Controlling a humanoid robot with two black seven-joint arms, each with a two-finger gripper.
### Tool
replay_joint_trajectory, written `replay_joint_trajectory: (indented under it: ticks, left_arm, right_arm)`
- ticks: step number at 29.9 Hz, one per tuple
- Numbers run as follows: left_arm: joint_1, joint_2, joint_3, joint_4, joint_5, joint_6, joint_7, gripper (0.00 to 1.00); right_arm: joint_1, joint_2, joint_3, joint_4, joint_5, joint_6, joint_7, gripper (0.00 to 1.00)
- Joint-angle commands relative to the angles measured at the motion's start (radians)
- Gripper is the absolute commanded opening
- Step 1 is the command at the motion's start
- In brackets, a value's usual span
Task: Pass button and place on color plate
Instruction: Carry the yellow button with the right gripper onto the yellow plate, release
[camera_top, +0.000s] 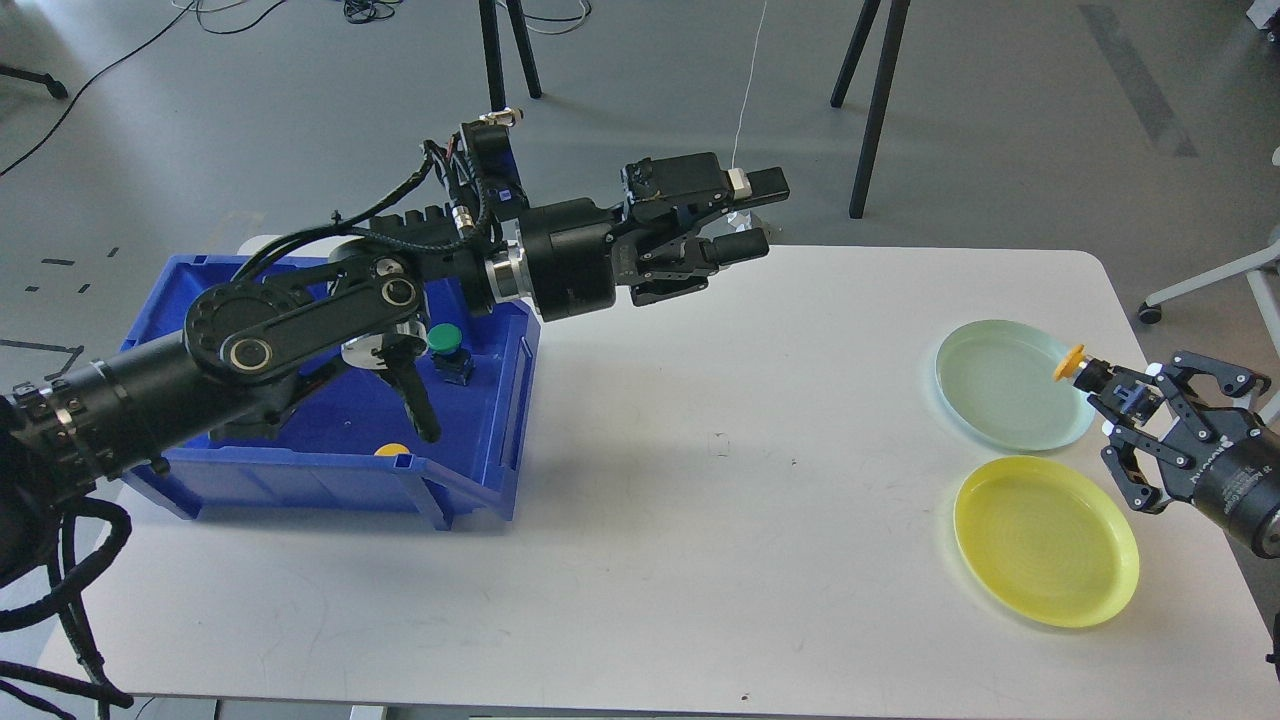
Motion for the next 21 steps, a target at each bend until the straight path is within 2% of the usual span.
replay_joint_trajectory:
  ticks: [1,6,9,12,16,17,20,21]
  left_arm:
    - [-0.007,0.147,0.000,-0.047,0.000,-0.002,0.000,0.77]
    - [-0.006,0.359,0.006,-0.048,0.046,-0.003,0.000,0.80]
    - [0.007,0.471,0.006,-0.039,0.223,-0.003,0.000,0.81]
    - [0.019,0.517,0.003,-0.028,0.394,-0.003,0.000,0.81]
    - [0.050,0.528,0.000,-0.013,0.450,-0.003,0.000,0.81]
    - [0.051,0.528,0.000,-0.011,0.450,-0.003,0.000,0.81]
    - [0.051,0.528,0.000,-0.011,0.450,-0.003,0.000,0.81]
    - [0.051,0.528,0.000,-0.011,0.450,-0.003,0.000,0.81]
  right_arm:
    - [-0.006,0.012,-0.025,-0.006,-0.097,-0.181,0.000,0.00]
    - [-0.004,0.038,-0.081,-0.001,-0.221,-0.273,-0.006,0.00]
    - [-0.001,0.064,-0.136,-0.027,-0.291,-0.336,-0.014,0.00]
    - [0.004,0.119,-0.155,-0.052,-0.304,-0.340,-0.017,0.02]
    - [0.005,0.159,-0.155,-0.069,-0.312,-0.340,-0.017,0.24]
    - [0.007,0.171,-0.155,-0.070,-0.312,-0.340,-0.017,0.37]
    - [0.007,0.184,-0.154,-0.079,-0.312,-0.340,-0.017,0.57]
    - [0.007,0.185,-0.154,-0.079,-0.312,-0.340,-0.016,0.68]
